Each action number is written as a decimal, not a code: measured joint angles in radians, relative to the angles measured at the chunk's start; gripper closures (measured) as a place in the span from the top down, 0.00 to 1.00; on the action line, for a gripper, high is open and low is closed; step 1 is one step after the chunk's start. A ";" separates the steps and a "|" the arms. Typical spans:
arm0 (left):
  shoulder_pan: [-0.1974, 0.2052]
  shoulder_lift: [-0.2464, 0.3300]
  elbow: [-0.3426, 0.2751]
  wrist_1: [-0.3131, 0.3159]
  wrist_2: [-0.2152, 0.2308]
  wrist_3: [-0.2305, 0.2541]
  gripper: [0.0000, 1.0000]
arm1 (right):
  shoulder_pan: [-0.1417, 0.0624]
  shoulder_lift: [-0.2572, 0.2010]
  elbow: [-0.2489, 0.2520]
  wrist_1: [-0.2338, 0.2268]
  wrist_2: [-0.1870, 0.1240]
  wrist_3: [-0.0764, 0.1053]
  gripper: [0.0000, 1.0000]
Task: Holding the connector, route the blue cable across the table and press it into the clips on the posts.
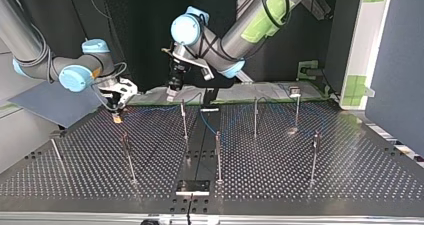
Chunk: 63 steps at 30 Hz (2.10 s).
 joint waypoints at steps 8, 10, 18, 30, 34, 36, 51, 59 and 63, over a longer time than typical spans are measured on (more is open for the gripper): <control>-0.016 -0.067 0.089 -0.064 -0.008 -0.040 1.00 | -0.003 -0.015 0.002 0.015 -0.084 -0.054 0.00; -0.021 -0.087 0.109 -0.083 -0.006 -0.053 1.00 | -0.003 -0.015 0.003 0.018 -0.099 -0.072 0.00; -0.029 -0.151 0.188 -0.088 -0.008 -0.103 1.00 | 0.002 -0.016 0.008 0.021 -0.122 -0.100 0.00; -0.016 -0.205 0.274 -0.076 -0.020 -0.132 1.00 | -0.001 -0.016 0.008 0.022 -0.130 -0.102 0.00; -0.007 -0.236 0.287 -0.085 -0.025 -0.132 1.00 | -0.002 -0.016 0.008 0.023 -0.131 -0.103 0.00; -0.002 -0.251 0.292 -0.084 -0.027 -0.132 1.00 | -0.001 -0.016 0.008 0.023 -0.136 -0.103 0.00; -0.011 -0.273 0.321 -0.085 -0.032 -0.106 0.62 | -0.002 -0.016 0.008 0.021 -0.147 -0.097 0.00; -0.016 -0.272 0.321 -0.087 -0.032 -0.101 0.00 | -0.003 -0.016 0.007 0.020 -0.147 -0.093 0.00; -0.017 -0.272 0.324 -0.086 -0.031 -0.100 0.00 | -0.005 -0.019 0.002 0.023 -0.147 -0.092 0.00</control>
